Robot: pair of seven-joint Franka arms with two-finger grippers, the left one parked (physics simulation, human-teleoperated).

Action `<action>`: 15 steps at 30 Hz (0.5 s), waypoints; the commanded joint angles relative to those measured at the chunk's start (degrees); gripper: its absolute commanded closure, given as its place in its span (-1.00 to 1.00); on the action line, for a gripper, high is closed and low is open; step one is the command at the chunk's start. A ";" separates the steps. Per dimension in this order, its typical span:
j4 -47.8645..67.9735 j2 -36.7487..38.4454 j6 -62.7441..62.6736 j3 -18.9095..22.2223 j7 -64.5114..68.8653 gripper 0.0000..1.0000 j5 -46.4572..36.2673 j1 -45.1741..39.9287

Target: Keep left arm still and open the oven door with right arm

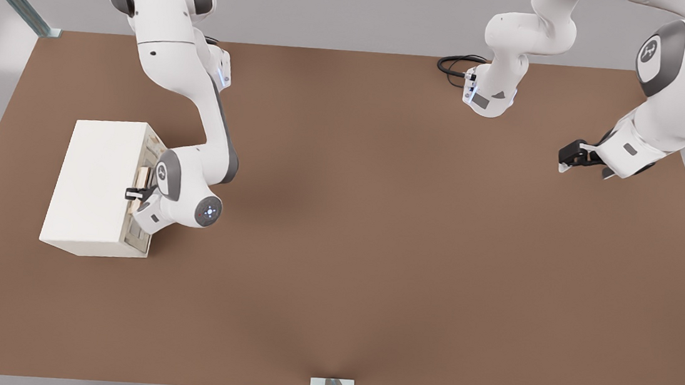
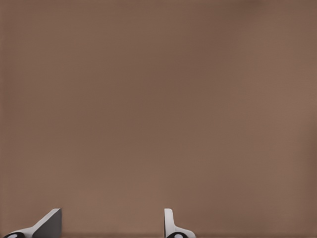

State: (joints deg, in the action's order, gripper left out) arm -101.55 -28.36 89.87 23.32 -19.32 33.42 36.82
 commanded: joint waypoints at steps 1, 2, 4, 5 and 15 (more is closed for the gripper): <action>-0.40 0.06 0.22 0.06 -4.50 0.57 0.07 0.00; -0.49 0.06 0.13 0.06 -4.50 0.57 0.07 0.00; -0.49 -0.20 0.13 -0.03 -4.50 0.57 0.16 0.00; -0.49 -0.29 0.13 -0.03 -4.50 0.57 0.07 0.09; -0.40 -1.17 0.13 -0.03 -5.02 0.57 0.07 0.62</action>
State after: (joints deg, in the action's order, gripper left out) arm -101.97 -29.57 89.98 23.26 -22.10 33.54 37.46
